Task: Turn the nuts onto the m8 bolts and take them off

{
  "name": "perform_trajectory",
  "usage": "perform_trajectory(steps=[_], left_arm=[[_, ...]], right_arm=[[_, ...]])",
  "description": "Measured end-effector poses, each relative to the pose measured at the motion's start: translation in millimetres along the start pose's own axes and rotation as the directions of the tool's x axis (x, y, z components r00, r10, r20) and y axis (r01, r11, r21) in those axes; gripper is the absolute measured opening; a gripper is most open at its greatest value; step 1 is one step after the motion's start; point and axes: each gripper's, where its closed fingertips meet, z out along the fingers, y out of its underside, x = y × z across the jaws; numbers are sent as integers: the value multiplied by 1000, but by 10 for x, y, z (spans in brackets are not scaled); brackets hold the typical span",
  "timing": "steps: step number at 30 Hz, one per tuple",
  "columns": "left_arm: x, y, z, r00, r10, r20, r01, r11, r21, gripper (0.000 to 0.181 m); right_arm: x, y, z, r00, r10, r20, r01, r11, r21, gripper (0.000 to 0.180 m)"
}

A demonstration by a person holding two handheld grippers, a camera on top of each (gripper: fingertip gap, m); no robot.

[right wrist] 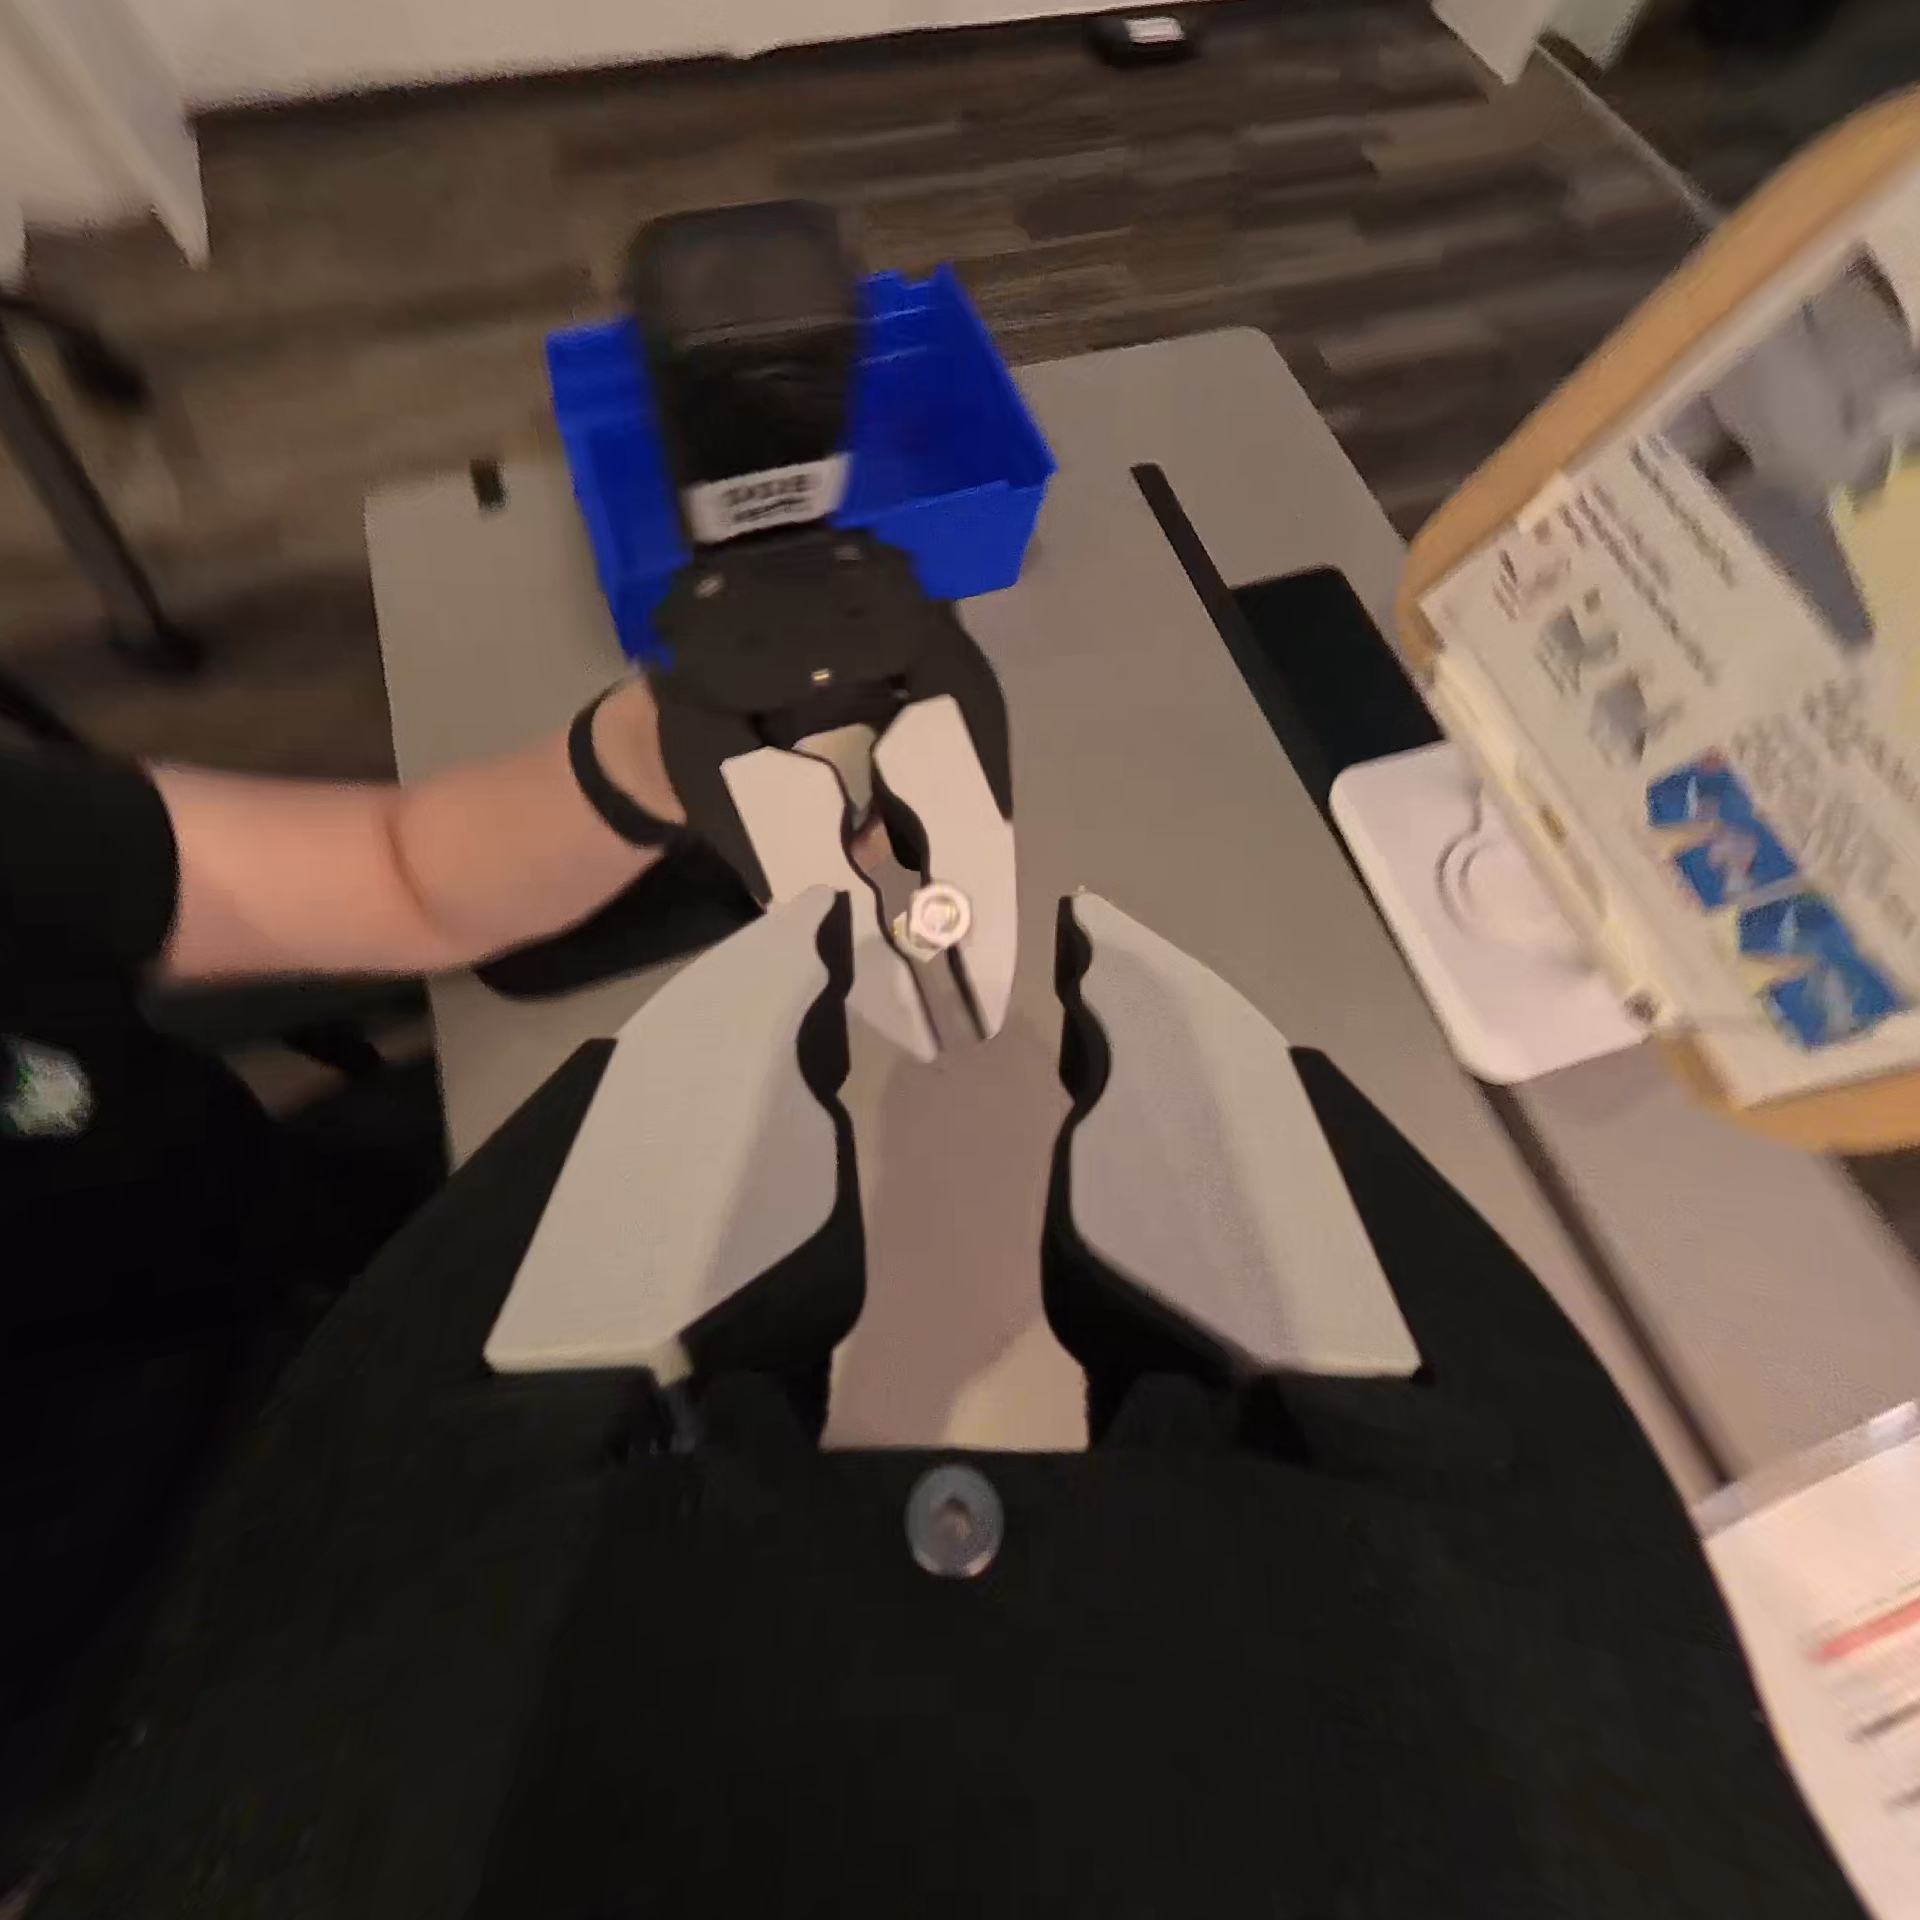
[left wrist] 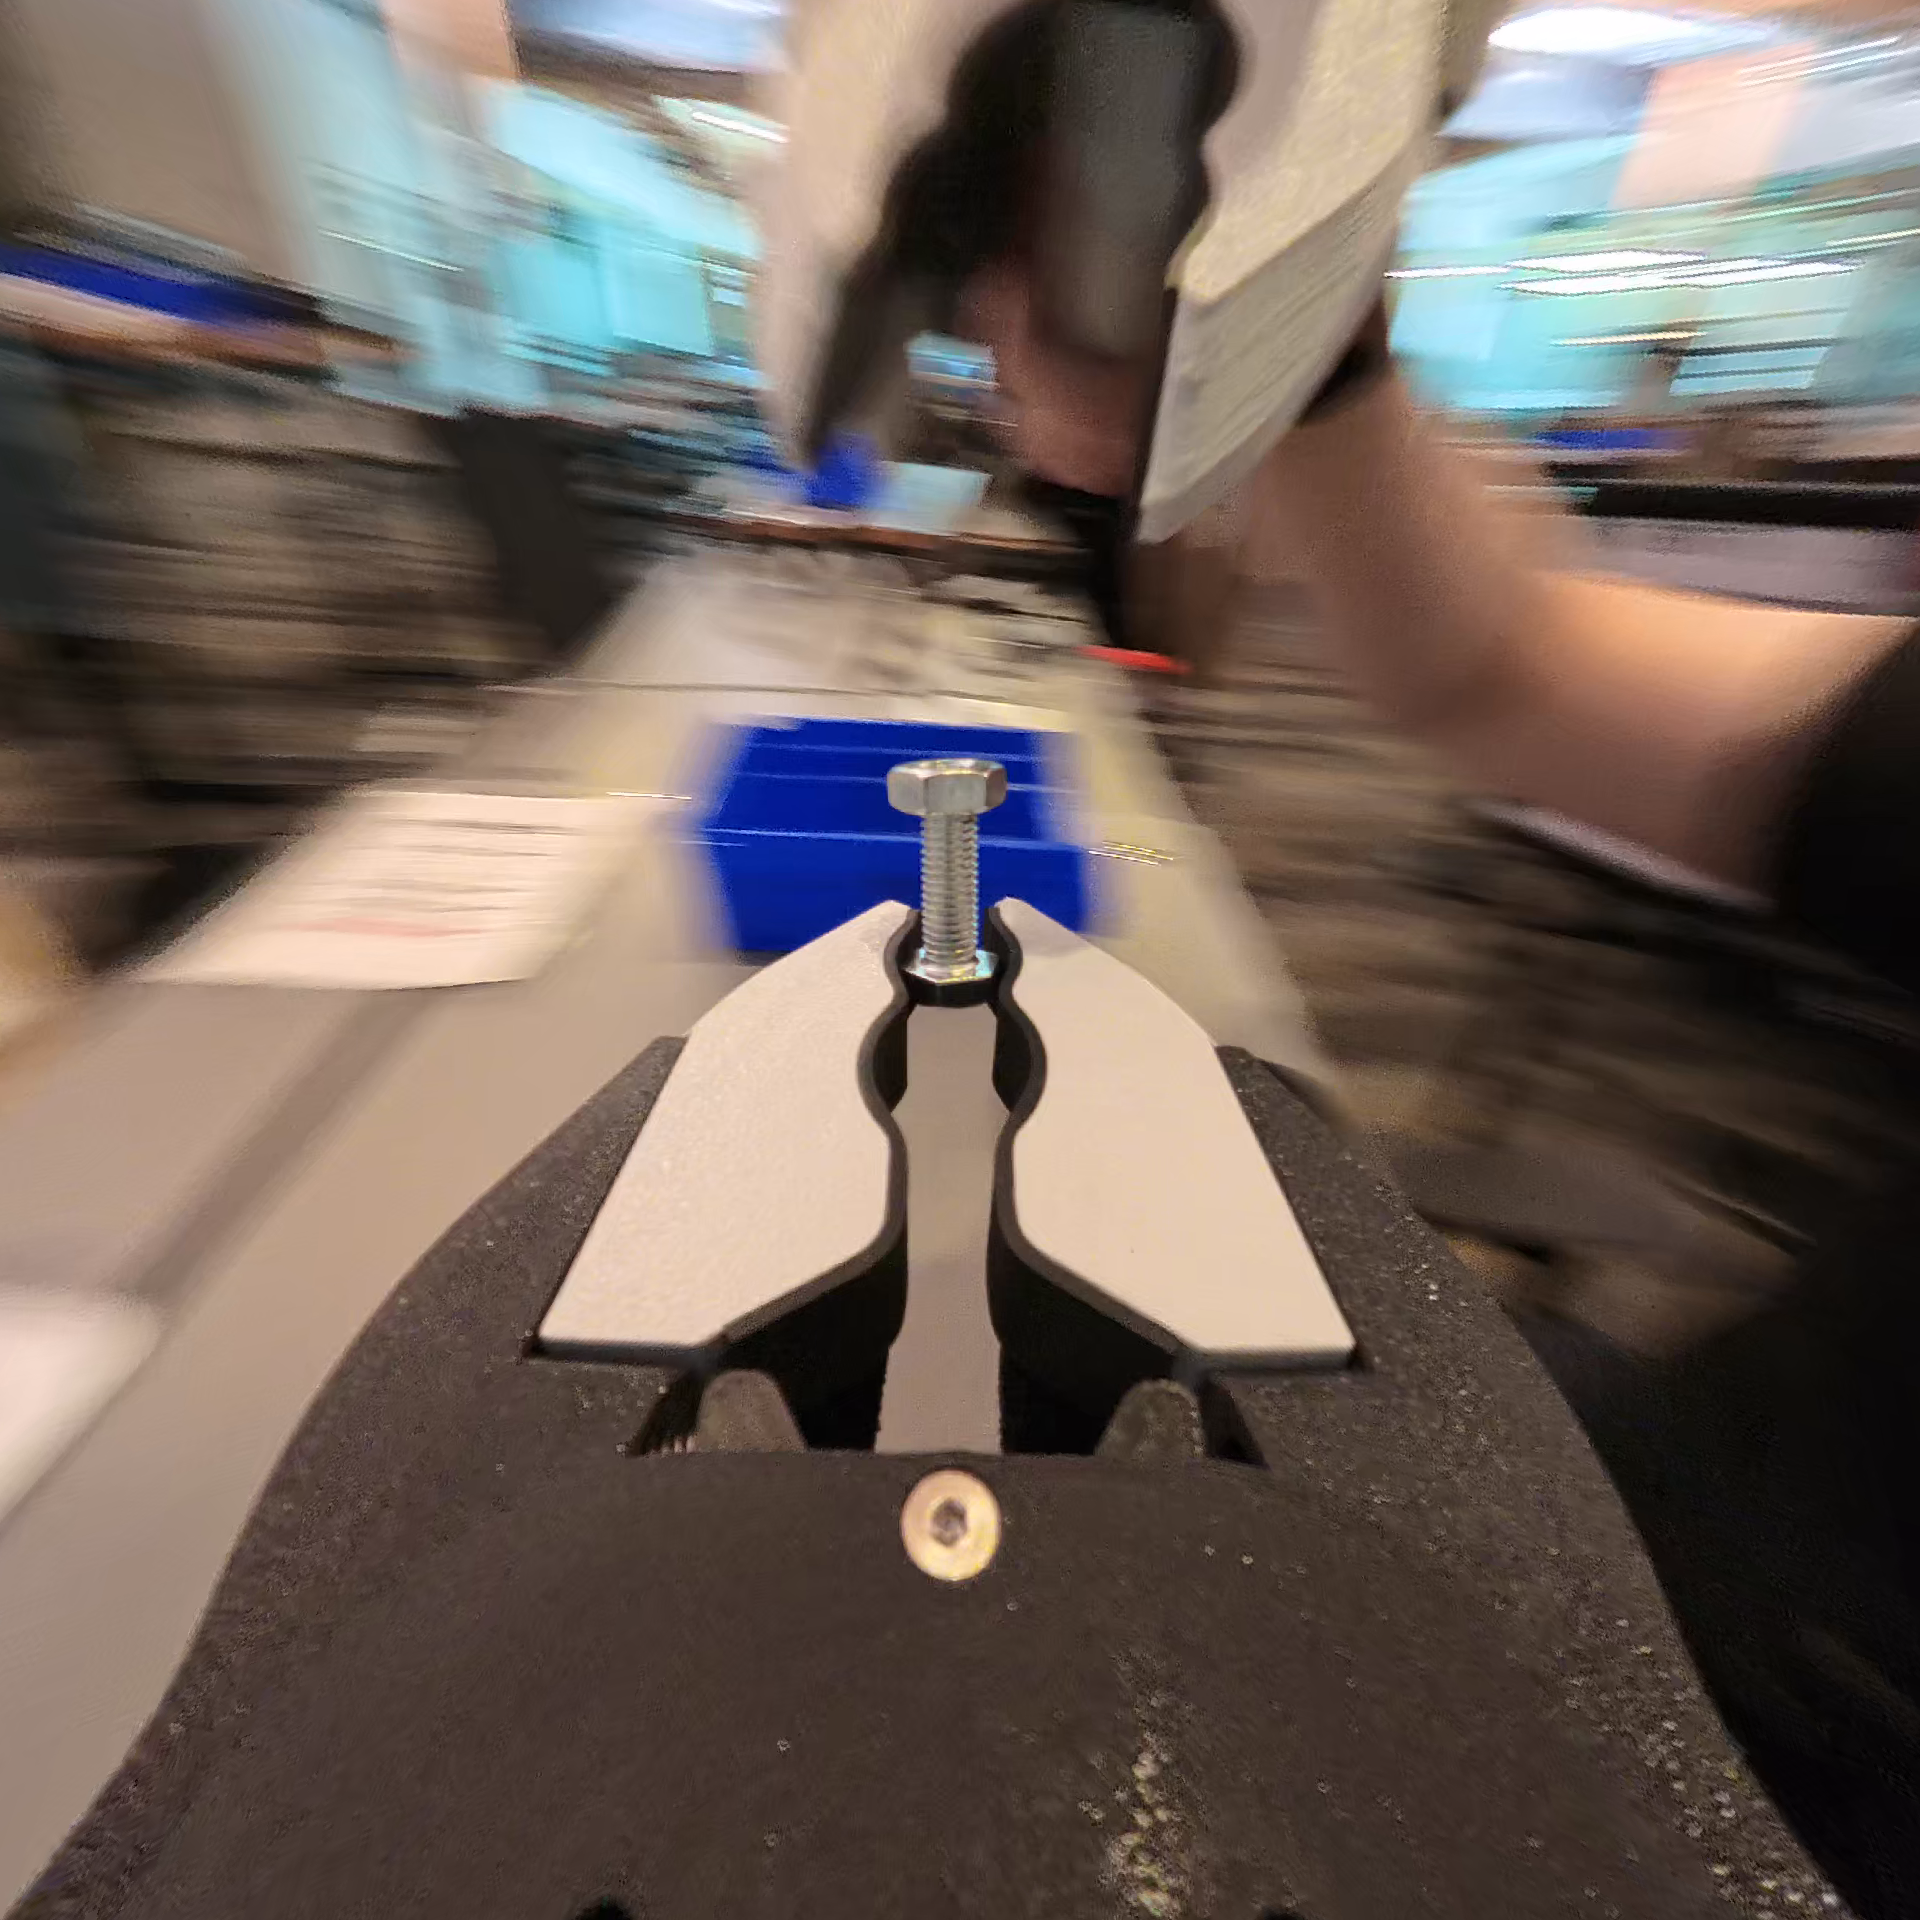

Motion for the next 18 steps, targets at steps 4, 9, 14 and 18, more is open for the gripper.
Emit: perform_trajectory(steps=[4,9,14,18], left_arm=[[-478,-118,-134,909,60,412,-78,997,27,11],[-676,-86,-224,724,264,637,-222,964,-147,11],[-653,-49,-167,715,275,642,-212,961,-177,11],[-678,-55,-202,690,301,659,-224,954,-201,11]], right_arm=[[197,2,91,964,267,4,-267,964,-15,34],[281,13,287,932,362,-7,-361,928,-88,35],[374,60,435,925,375,-57,-379,912,-153,34],[271,88,514,919,395,2,-387,900,-202,32]])
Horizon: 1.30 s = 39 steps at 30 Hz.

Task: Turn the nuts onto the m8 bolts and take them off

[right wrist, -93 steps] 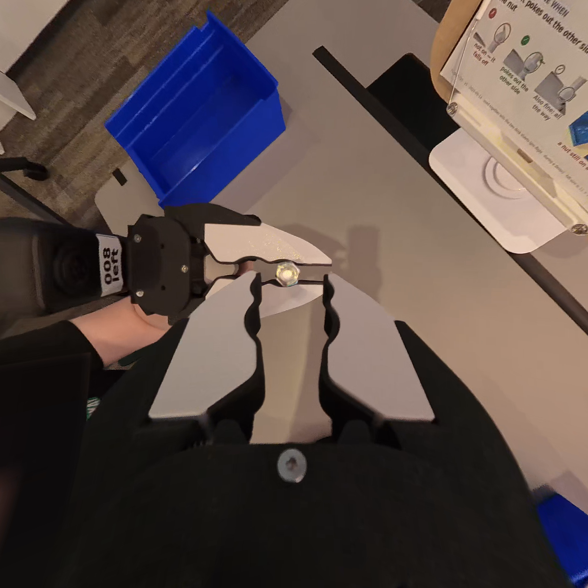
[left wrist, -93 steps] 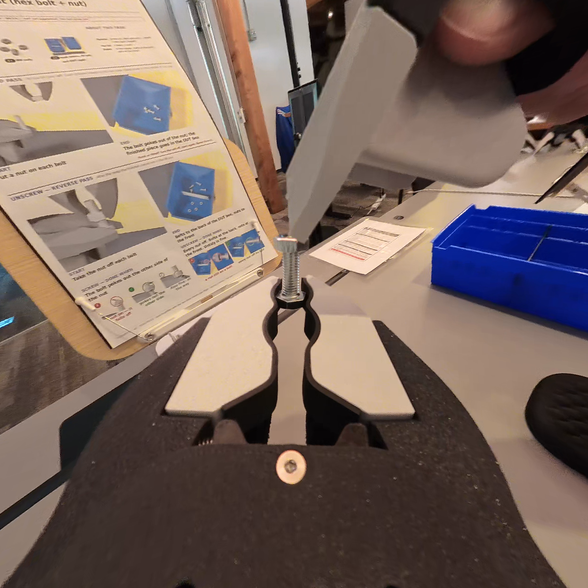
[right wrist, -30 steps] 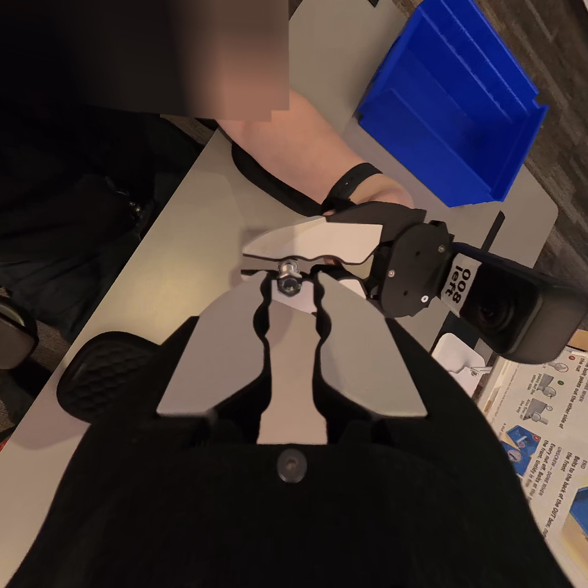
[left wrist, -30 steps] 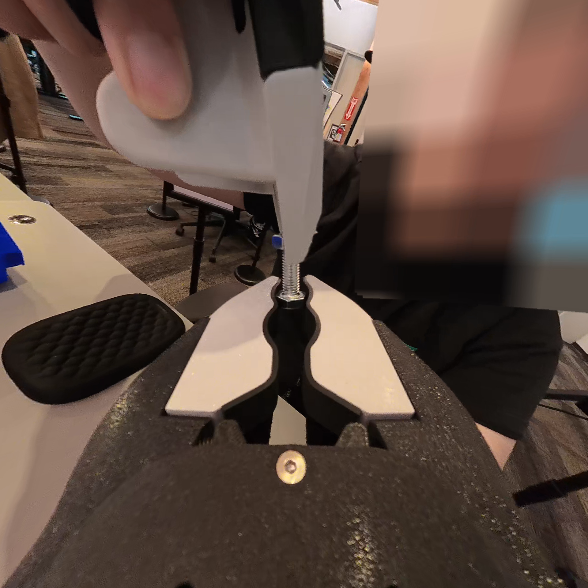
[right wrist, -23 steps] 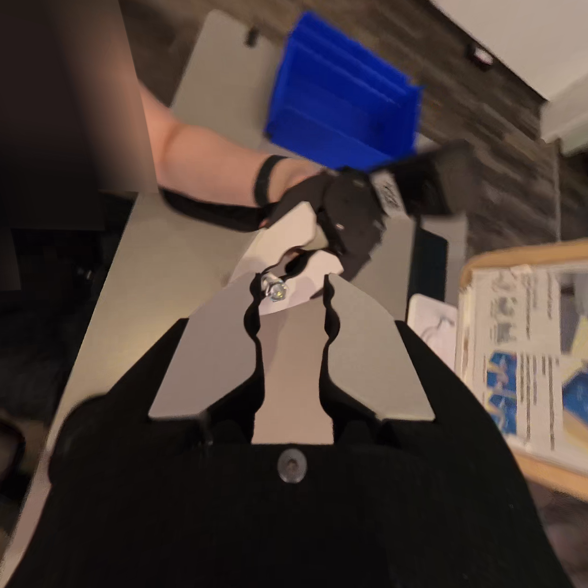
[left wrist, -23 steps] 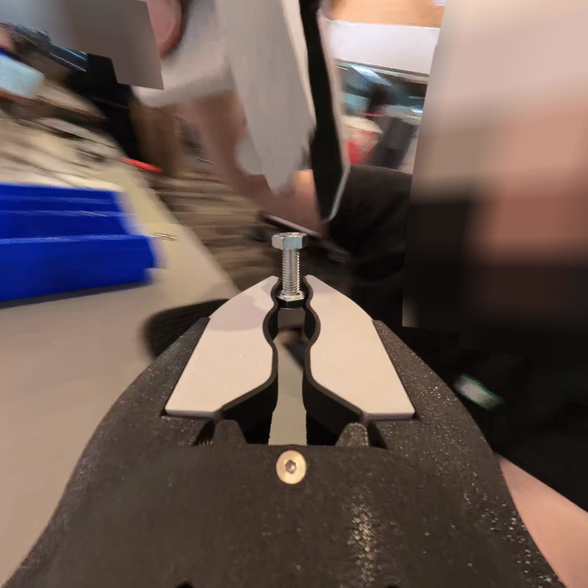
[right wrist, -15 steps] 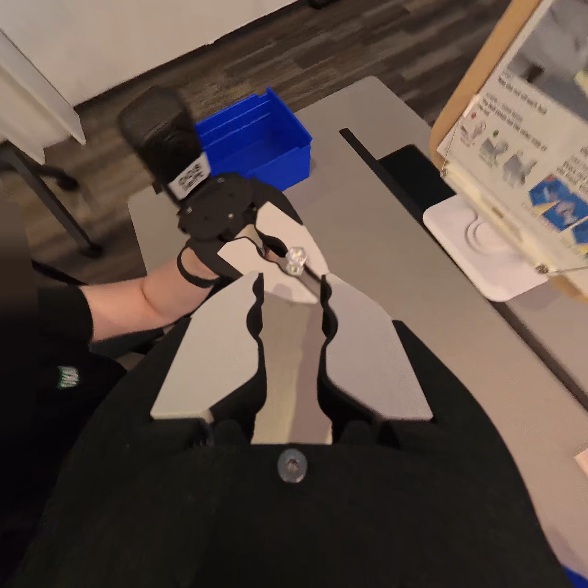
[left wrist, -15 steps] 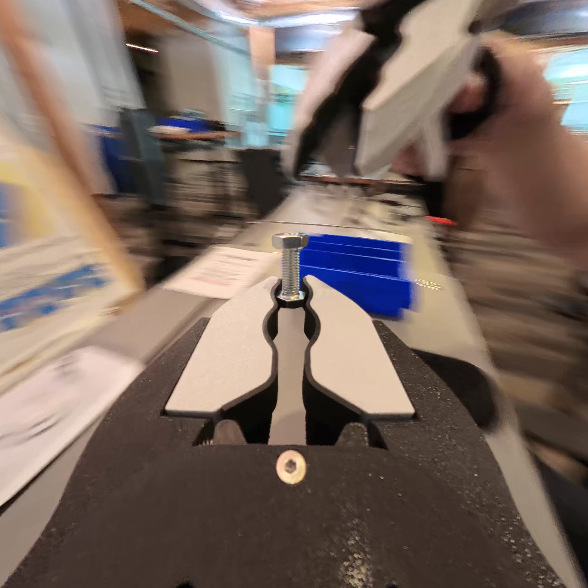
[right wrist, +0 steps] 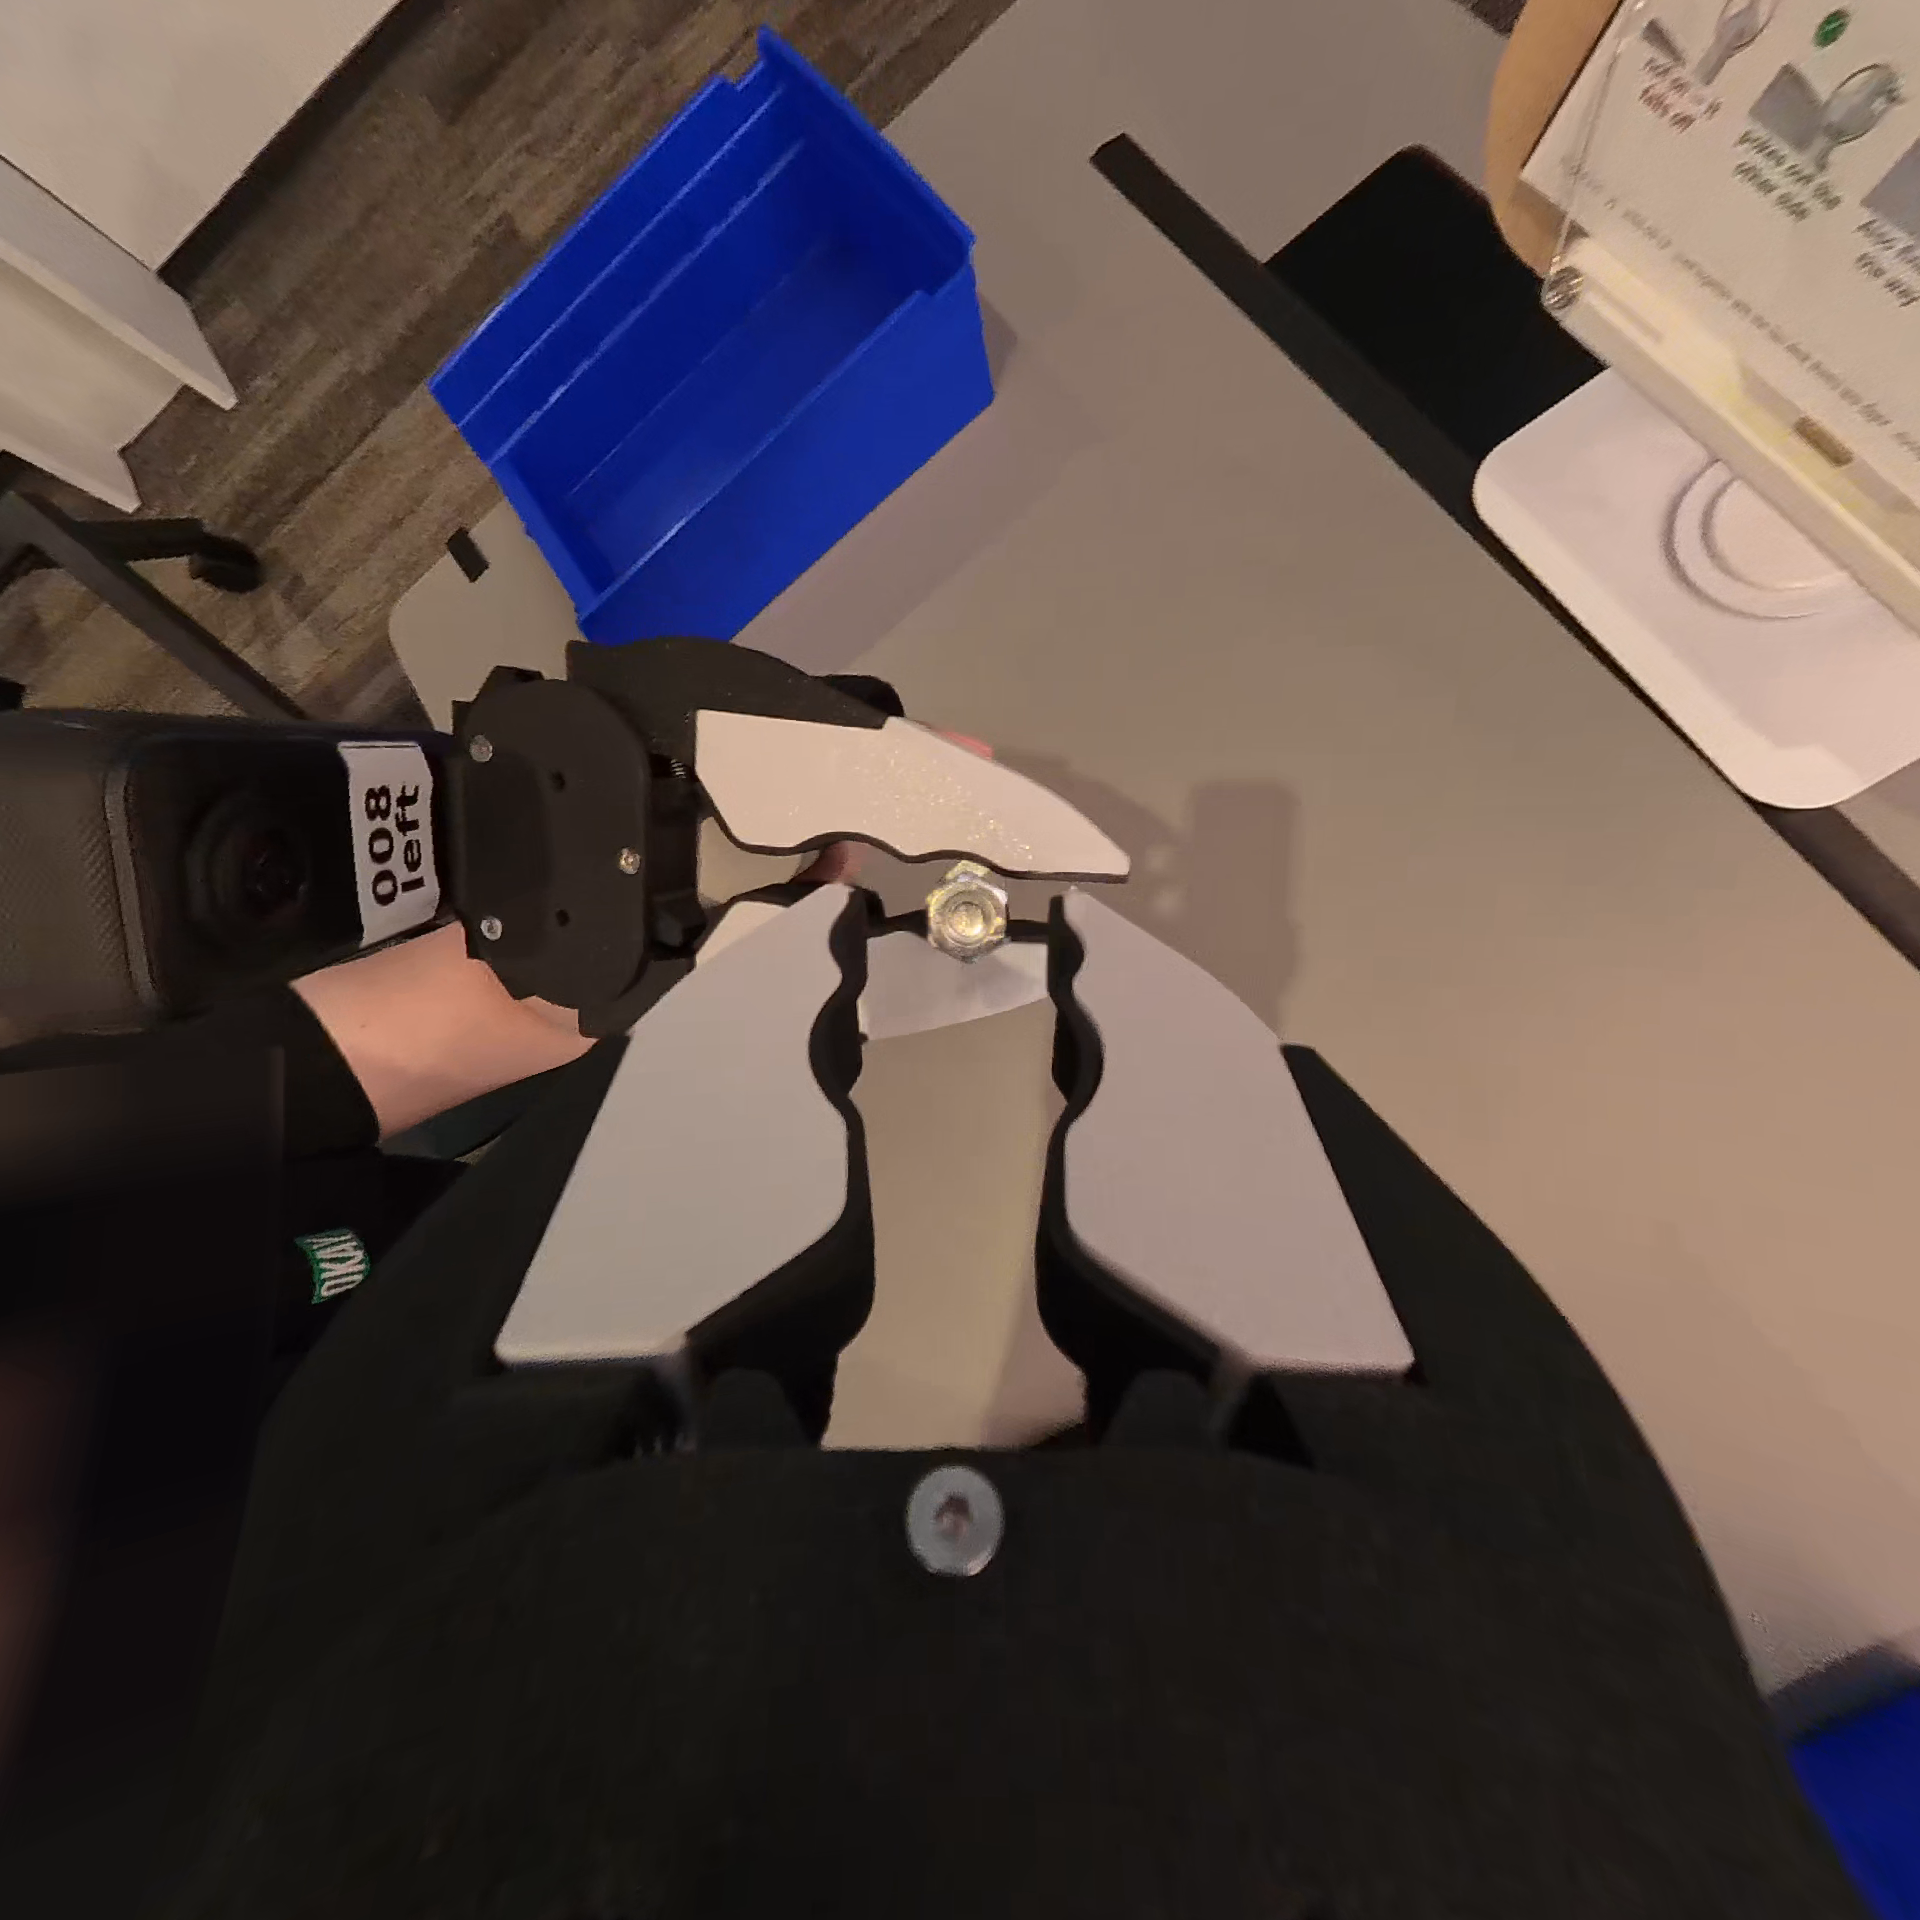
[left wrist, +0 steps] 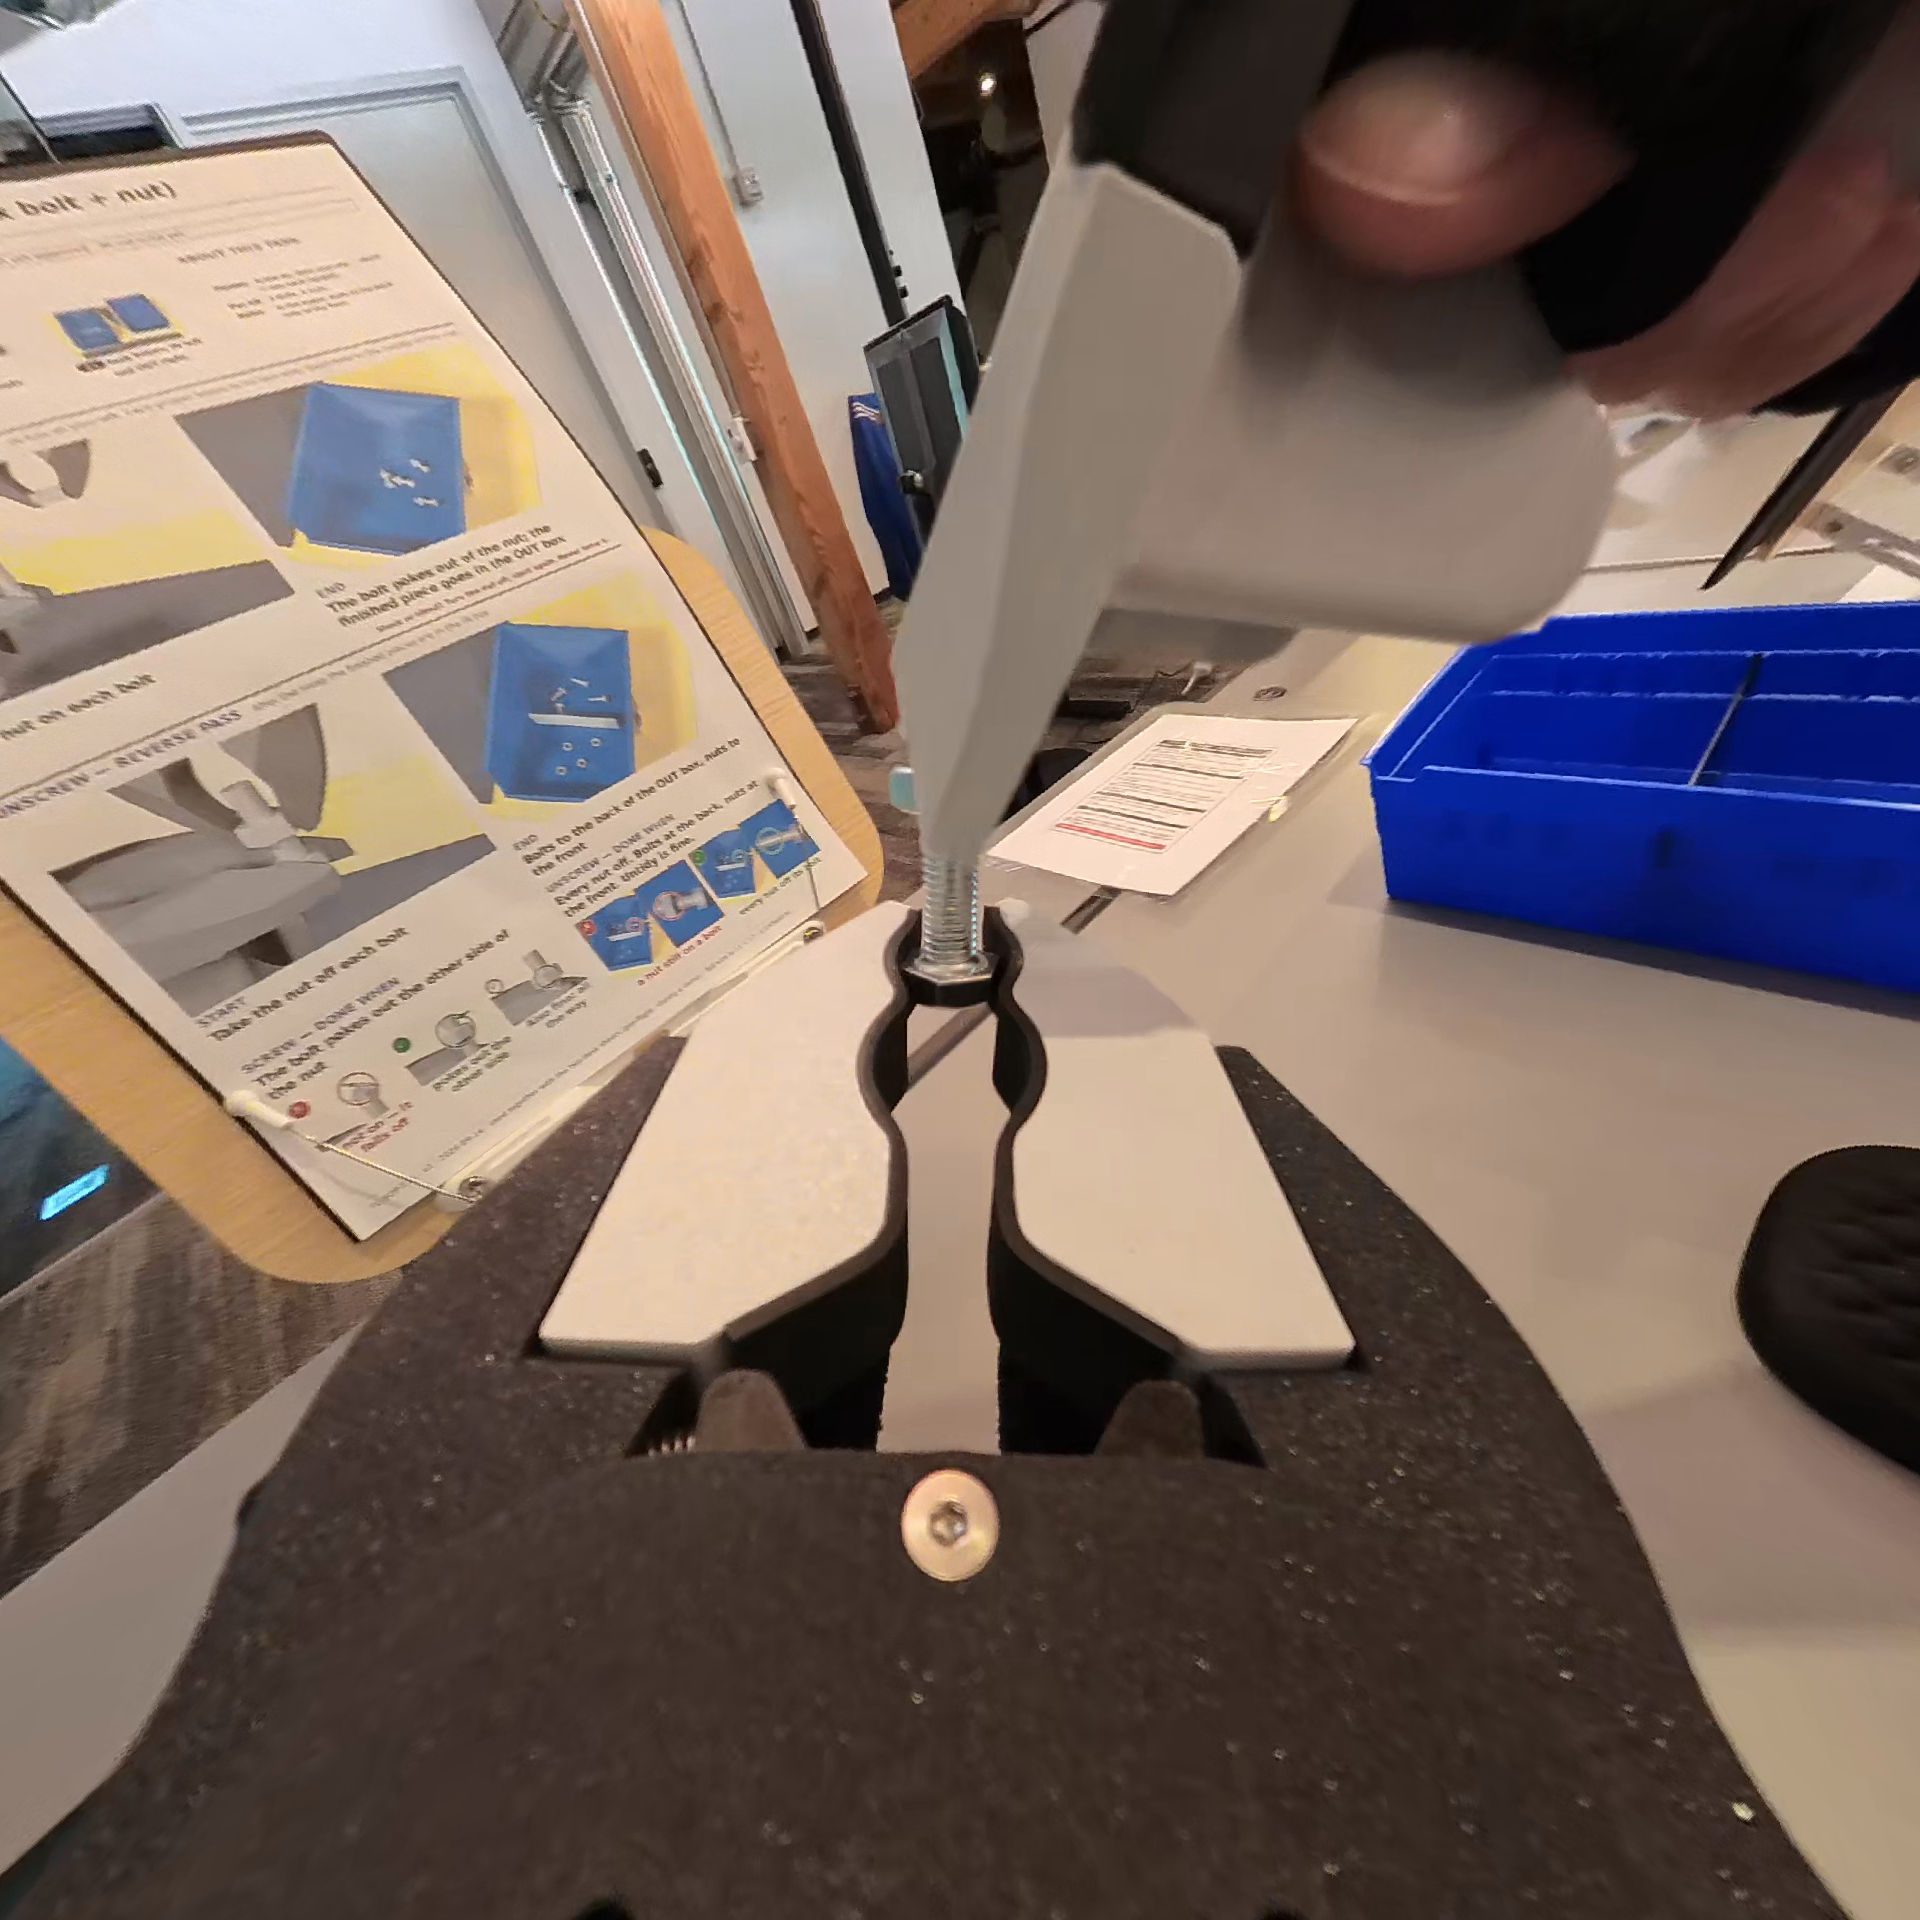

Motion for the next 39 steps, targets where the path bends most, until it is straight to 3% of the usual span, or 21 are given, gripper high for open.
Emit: perform_trajectory(steps=[6,12,15,17,21,26,33,37,39], left_arm=[[-15,-13,-15,1000,4,4,-4,1000,2,11],[53,-5,-17,998,-6,-58,6,1000,-11,11],[194,-10,-85,975,-33,-220,29,999,-23,11],[358,-48,-195,916,-88,-391,84,996,-27,11],[718,-94,-574,681,-161,-714,146,986,-82,11],[1087,-95,-1049,321,-215,-922,148,973,-176,11],[1328,-116,-1610,-206,-221,-953,142,957,-253,11],[1364,-75,-1775,-392,-170,-904,144,959,-243,11],[1372,-27,-1795,-438,-169,-883,133,959,-249,11]], right_arm=[[-6,-4,18,1000,-20,12,20,1000,-1,14],[-3,48,4,994,-112,-13,111,993,-48,14],[-73,134,-15,950,-313,4,312,944,-104,14],[-180,207,-48,892,-449,49,451,884,-121,14],[-473,444,-87,724,-667,176,688,719,-104,14],[-815,739,-88,459,-847,267,882,470,-26,14],[-1192,978,-54,243,-933,264,966,259,27,14],[-1294,1049,2,142,-961,239,990,144,-5,14],[-1281,1082,39,113,-963,244,993,104,-47,14]])
